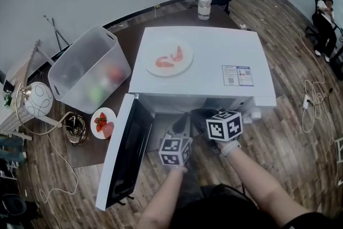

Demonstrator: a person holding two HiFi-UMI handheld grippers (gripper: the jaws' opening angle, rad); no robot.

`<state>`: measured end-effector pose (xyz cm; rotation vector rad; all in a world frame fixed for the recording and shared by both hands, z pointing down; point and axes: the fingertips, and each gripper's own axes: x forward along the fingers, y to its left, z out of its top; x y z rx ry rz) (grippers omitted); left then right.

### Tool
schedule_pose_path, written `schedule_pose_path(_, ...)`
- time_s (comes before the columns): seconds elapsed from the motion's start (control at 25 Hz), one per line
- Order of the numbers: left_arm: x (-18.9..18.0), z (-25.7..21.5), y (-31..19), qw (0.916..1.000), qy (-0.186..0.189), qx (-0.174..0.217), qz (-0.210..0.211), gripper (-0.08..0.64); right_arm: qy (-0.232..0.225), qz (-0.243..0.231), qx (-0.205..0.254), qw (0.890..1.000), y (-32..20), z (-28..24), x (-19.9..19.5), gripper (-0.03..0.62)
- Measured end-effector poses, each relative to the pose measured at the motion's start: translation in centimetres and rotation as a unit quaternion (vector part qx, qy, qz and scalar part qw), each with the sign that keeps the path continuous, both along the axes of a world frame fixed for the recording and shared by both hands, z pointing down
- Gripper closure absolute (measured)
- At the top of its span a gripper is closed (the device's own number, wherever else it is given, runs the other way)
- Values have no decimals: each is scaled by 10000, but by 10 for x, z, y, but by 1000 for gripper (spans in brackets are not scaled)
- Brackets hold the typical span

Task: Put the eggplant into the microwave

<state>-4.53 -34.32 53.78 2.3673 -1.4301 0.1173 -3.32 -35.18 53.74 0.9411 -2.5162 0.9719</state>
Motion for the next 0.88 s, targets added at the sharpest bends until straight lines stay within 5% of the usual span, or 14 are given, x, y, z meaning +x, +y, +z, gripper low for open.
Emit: schedule_pose_path(0.88, -4, -4, -25, 9999, 87, -76, -7, 568, 9, 261, -133, 9996, -22, 1, -1, 591)
